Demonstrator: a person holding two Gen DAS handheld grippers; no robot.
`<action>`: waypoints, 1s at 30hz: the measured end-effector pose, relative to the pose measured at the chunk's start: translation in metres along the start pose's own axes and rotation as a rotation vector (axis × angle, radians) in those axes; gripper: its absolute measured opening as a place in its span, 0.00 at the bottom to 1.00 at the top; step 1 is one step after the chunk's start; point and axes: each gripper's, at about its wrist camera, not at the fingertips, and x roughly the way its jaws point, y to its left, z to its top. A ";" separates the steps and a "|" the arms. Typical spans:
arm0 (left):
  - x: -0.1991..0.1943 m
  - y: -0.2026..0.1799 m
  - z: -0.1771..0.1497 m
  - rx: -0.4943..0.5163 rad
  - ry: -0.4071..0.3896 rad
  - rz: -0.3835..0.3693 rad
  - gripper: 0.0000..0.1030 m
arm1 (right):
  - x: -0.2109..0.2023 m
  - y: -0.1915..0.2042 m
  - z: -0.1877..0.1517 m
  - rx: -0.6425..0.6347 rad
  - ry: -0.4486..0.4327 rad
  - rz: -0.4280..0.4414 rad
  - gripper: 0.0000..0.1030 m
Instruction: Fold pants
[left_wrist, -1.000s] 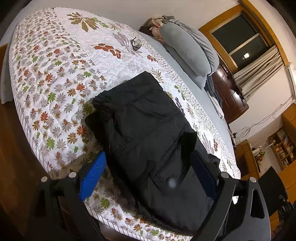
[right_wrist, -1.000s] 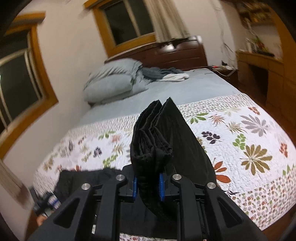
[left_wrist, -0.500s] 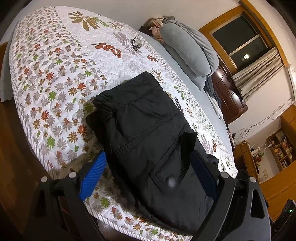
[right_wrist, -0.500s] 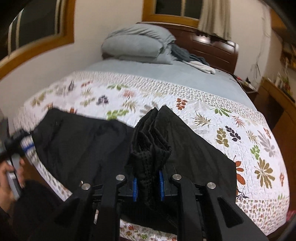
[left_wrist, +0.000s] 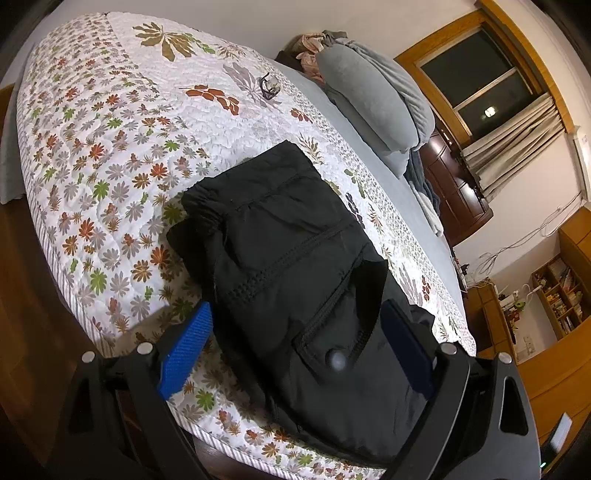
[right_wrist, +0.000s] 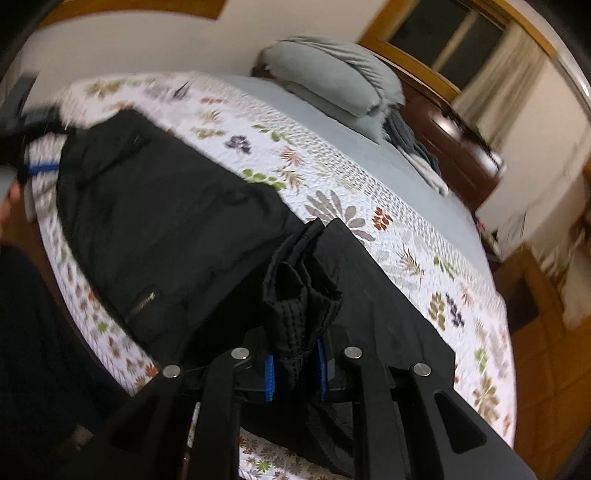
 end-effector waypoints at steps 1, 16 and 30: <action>0.000 0.000 0.000 0.000 -0.001 -0.001 0.89 | 0.003 0.007 -0.001 -0.031 0.005 -0.008 0.16; 0.004 -0.001 0.000 0.000 0.015 0.001 0.89 | 0.035 0.043 -0.020 -0.124 0.063 0.014 0.27; 0.007 -0.001 0.000 0.003 0.018 0.004 0.90 | -0.016 -0.052 -0.038 0.354 -0.071 0.437 0.59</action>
